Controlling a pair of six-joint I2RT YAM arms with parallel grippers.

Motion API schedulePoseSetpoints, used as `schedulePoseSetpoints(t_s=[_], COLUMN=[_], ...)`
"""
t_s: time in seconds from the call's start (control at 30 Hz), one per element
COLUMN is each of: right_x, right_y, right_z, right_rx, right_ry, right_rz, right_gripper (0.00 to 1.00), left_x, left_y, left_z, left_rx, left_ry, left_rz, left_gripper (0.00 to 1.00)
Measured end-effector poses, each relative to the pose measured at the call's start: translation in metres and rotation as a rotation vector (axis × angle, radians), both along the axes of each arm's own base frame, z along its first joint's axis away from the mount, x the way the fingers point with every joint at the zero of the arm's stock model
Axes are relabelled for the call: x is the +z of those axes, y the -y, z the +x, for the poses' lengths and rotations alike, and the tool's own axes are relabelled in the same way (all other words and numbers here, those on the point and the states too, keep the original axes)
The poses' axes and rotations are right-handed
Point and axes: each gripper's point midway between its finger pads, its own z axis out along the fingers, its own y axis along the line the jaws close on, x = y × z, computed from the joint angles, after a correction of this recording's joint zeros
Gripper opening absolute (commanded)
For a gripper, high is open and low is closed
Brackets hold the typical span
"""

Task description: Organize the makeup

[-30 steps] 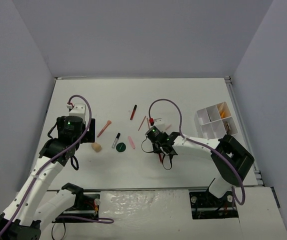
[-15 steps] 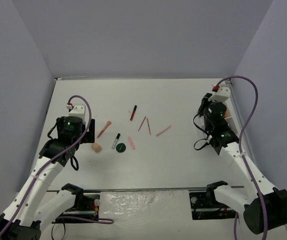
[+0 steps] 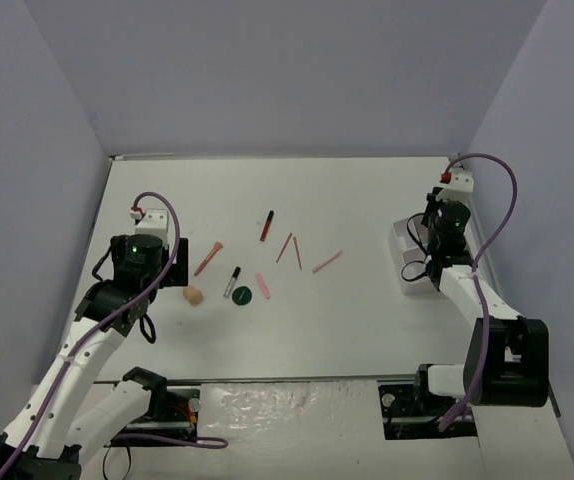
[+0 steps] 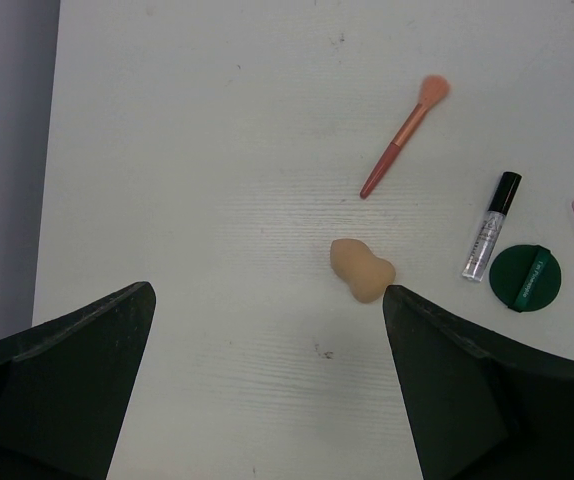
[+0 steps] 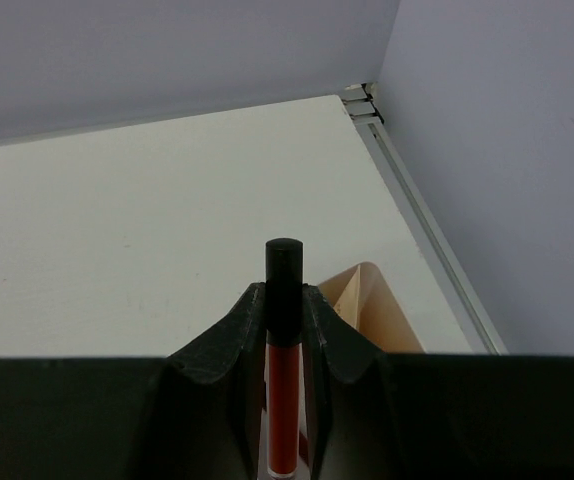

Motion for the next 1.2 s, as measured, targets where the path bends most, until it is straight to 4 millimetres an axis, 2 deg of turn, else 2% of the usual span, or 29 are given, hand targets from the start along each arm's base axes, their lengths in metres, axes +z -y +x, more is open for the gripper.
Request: schedulePoseSetpoints(t_s=[0.13, 0.27, 0.4, 0.57, 0.63, 0.77, 0.87, 1.0, 1.2], right_x=[-0.015, -0.039, -0.060, -0.063, -0.063, -0.049, -0.024, 0.003, 0.016], right_y=[0.003, 0.003, 0.004, -0.001, -0.006, -0.040, -0.067, -0.089, -0.126], right_z=[0.010, 0.016, 0.016, 0.015, 0.014, 0.010, 0.006, -0.006, -0.036], right_rx=[0.006, 0.014, 0.017, 0.033, 0.044, 0.101, 0.145, 0.165, 0.245], right_ry=[-0.017, -0.064, -0.114, -0.123, -0.131, -0.128, -0.088, -0.048, -0.069], right_rz=[-0.016, -0.030, -0.039, -0.039, -0.038, -0.028, 0.005, 0.093, 0.236], right_gripper=[0.00, 0.02, 0.19, 0.42, 0.48, 0.57, 0.61, 0.68, 0.84], left_x=[0.000, 0.001, 0.001, 0.001, 0.001, 0.001, 0.000, -0.002, -0.015], left_y=[-0.001, -0.001, -0.001, 0.000, 0.000, 0.001, 0.001, 0.004, 0.028], left_z=[0.000, 0.000, 0.000, 0.000, 0.000, 0.000, 0.000, 0.001, 0.012], left_rx=[0.003, 0.004, 0.002, -0.001, -0.001, -0.005, -0.007, -0.018, -0.086], left_ry=[0.001, 0.003, 0.004, 0.003, 0.003, 0.003, 0.000, -0.008, -0.057], left_rz=[-0.001, -0.002, -0.004, -0.006, -0.007, -0.009, -0.011, -0.017, -0.089], left_gripper=[0.97, 0.97, 0.97, 0.97, 0.97, 0.97, 0.97, 0.97, 0.97])
